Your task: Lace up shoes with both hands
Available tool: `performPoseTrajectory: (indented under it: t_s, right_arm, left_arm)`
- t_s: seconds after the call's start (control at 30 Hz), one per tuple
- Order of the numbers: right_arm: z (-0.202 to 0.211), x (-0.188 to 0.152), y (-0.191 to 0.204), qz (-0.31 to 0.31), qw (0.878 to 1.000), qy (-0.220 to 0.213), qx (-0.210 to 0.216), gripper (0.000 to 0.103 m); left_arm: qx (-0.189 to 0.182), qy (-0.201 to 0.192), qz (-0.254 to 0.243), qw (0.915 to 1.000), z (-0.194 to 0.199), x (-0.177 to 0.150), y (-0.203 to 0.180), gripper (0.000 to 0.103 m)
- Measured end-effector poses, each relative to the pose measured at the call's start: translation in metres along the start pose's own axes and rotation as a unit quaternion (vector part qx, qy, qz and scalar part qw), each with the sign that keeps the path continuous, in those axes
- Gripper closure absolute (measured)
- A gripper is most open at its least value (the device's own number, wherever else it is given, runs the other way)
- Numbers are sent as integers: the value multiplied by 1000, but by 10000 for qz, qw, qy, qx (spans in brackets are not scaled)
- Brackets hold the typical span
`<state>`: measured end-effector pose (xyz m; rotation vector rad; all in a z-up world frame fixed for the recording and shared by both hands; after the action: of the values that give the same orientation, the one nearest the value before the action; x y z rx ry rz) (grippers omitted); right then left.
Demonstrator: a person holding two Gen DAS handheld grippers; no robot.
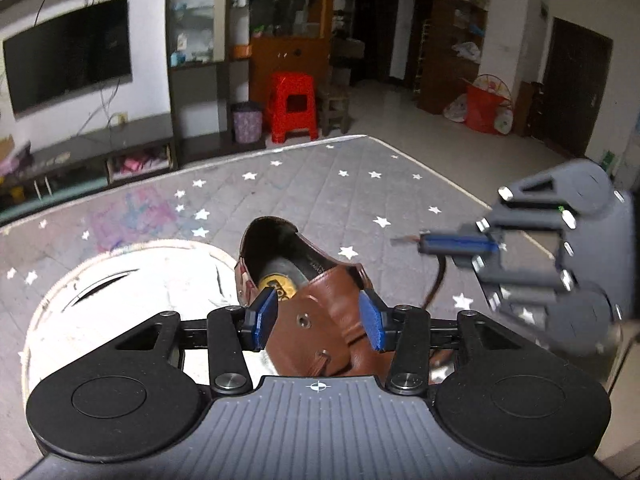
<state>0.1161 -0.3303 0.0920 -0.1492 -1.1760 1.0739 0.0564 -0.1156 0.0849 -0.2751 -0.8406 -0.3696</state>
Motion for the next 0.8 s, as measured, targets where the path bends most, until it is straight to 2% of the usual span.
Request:
performPoseTrajectory:
  t_s: [0.17,0.23,0.27,0.33,0.57,0.8]
  right_arm:
    - [4,4,16,566,9983,-129,-49,101]
    - [2,6,22,769,9969,-156,-11,101]
    - [2,7,26,877,9960,-177,-2,101]
    - [2,8,32,1079,9939,-215,16,101]
    - [-9,17,48,1512,9881,-291,52,101]
    - [-23,26,65,2033,9785,-348,25,101]
  left_arm:
    - [-52,180,374,9991,-9,3,13,57]
    - [-92,231,480,9985,-12,3,18,61]
    - [-112,256,533,9982,-13,4,21,67]
    - [-152,307,640,9974,-15,4,26,69]
    - [-472,138,956,9942,0,-7,53,78]
    - [-706,-40,1239,9898,6,-18,72,79]
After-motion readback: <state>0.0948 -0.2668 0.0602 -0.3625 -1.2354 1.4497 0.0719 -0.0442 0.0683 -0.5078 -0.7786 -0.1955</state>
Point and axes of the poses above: each gripper's, at about its wrist camera, not at the fingertips, and z roughly against the way its jaws point, y to its left, x to its top, the point moved 5 cm from there along -z, roughly the way its jaws point
